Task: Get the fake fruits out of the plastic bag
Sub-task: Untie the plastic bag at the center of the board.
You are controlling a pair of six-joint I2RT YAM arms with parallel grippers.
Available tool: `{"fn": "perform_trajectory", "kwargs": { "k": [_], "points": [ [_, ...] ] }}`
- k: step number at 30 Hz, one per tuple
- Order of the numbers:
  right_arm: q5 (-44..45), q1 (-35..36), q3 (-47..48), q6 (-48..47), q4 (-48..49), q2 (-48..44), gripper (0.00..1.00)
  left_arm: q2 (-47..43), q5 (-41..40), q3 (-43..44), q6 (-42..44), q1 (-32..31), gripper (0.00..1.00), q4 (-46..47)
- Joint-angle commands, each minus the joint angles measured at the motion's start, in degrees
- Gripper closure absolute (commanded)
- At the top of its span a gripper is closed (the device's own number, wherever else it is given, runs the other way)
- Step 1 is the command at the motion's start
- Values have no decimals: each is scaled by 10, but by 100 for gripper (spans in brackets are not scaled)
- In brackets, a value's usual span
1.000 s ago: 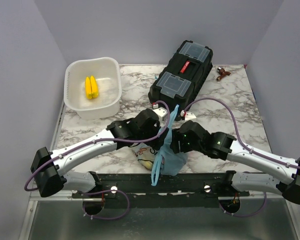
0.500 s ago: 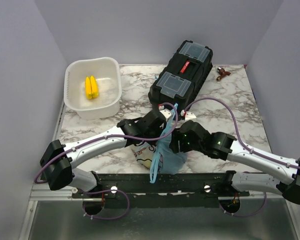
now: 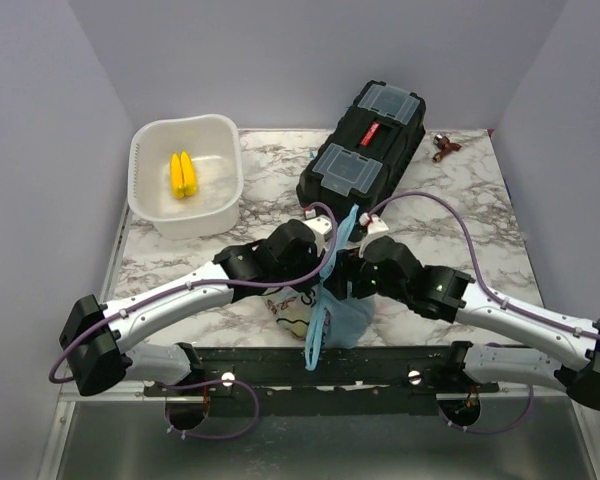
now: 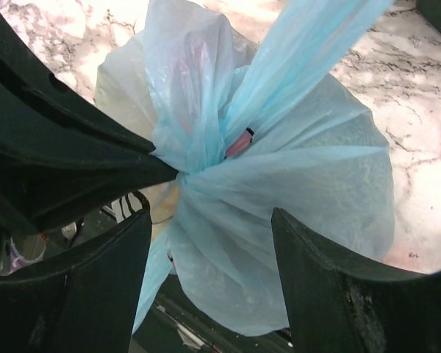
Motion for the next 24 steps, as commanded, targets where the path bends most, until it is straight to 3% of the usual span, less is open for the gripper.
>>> {"fn": "perform_trajectory", "kwargs": {
  "k": [1, 4, 7, 13, 16, 21, 24],
  "points": [
    [2, 0, -10, -22, 53, 29, 32, -14, 45, -10, -24, 8, 100, 32],
    [-15, 0, -7, -25, 56, 54, 43, -18, 43, -13, -29, 11, 100, 29],
    [-12, 1, -6, -19, 54, 65, 66, -20, 37, -16, -36, 16, 100, 26],
    [28, 0, -28, 9, 64, 46, 99, -35, -20, -19, -65, 21, 100, 7],
    [110, 0, -38, 63, 38, 22, 99, -47, -66, -21, -88, 25, 100, -12],
    [253, 0, -101, 255, -14, -78, 99, -77, -141, -39, -137, 32, 100, -33],
    [239, 0, -140, 229, 46, -134, 99, -98, -132, -62, -140, 38, 100, -14]
  ]
}}
